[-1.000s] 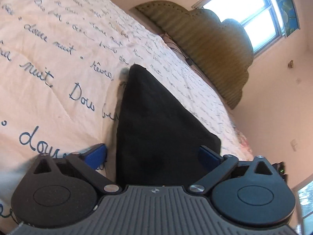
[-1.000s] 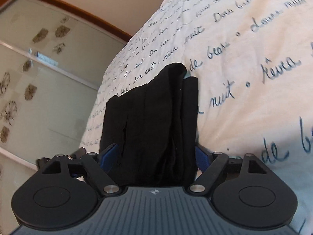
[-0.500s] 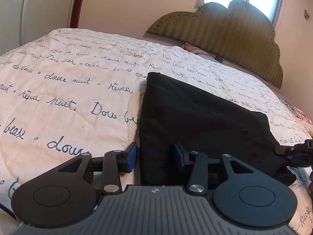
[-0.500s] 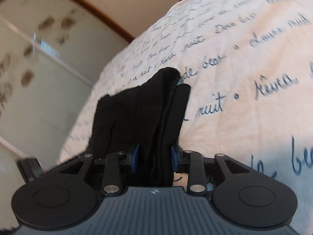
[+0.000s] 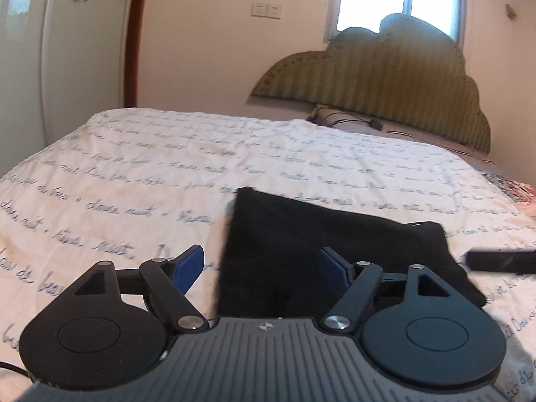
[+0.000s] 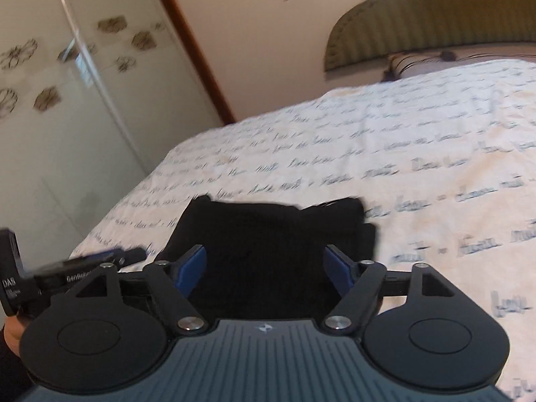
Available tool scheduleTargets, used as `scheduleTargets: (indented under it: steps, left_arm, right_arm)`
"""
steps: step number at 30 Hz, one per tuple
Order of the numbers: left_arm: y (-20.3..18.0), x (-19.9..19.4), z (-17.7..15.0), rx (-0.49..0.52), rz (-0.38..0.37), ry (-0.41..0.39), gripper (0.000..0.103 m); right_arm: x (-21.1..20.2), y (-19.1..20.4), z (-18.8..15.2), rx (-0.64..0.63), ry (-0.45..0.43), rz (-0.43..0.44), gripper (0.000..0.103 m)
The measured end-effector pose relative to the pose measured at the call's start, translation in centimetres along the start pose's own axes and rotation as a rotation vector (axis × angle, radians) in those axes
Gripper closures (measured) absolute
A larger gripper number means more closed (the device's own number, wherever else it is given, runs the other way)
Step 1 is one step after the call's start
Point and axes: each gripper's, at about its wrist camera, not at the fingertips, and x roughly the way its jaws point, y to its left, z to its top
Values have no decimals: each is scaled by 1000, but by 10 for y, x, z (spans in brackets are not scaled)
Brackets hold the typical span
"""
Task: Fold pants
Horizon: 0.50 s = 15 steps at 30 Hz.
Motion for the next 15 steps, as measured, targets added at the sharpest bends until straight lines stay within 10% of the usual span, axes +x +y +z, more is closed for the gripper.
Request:
scheduleTargets:
  steps: [6, 15]
  left_arm:
    - [-14, 31, -40, 58, -87, 127, 24]
    - [-12, -1, -48, 96, -51, 77, 24]
  right_arm:
    - [29, 12, -46, -196, 27, -55, 25]
    - [9, 30, -50, -265, 29, -149, 24]
